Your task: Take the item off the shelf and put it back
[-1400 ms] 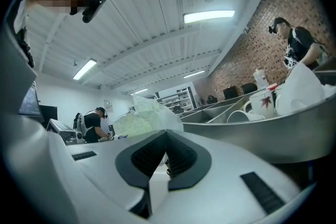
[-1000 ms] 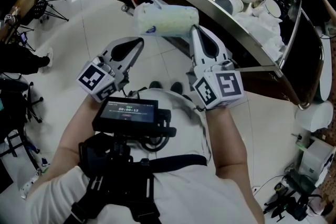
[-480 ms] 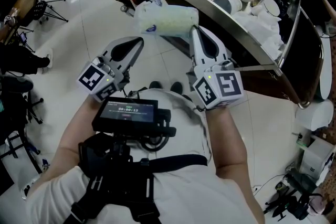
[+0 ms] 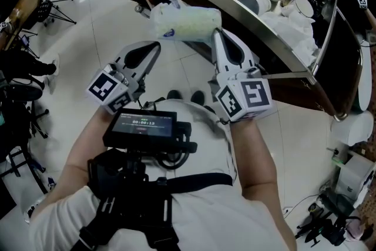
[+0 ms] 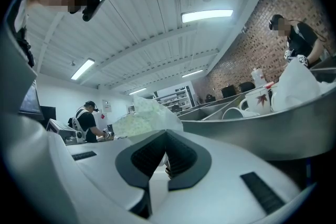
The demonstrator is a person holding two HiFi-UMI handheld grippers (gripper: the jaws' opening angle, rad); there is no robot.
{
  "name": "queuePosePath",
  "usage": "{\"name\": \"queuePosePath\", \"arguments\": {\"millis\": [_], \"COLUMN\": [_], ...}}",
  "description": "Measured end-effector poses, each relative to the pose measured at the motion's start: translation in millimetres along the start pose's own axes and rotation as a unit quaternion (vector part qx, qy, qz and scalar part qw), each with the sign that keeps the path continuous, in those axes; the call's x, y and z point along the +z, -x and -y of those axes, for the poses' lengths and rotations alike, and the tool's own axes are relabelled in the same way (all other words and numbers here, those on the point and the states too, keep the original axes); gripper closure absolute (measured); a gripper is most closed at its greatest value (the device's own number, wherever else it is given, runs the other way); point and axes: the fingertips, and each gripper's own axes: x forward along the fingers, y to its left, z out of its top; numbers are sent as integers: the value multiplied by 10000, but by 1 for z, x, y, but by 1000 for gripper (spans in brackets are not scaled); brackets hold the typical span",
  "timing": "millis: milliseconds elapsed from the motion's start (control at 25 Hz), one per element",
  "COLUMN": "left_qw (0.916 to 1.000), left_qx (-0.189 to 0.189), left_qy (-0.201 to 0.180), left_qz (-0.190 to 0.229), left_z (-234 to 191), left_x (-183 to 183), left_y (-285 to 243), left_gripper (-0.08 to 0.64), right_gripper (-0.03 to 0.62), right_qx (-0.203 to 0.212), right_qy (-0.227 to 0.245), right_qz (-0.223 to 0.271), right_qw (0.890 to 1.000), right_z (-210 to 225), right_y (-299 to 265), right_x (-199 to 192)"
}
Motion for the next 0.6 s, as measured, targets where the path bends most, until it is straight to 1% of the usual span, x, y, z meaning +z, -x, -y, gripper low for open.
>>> {"name": "queuePosePath", "arguments": {"millis": [240,600], "left_qw": [9996,9981], "left_qx": [98,324], "left_qy": [129,340], "left_qz": [-210,-386], "left_z": [-3,-16], "left_x": [-17,-54], "left_y": [5,10], "left_gripper": [554,554], "right_gripper": [586,586], "right_qx": [-24,-154], "right_qy": [39,-182], "right_qz": [-225,-807], "right_qw": [9997,9965], "right_z": [1,18], "right_y": [-1,-3], "right_x": [-19,-75]}}
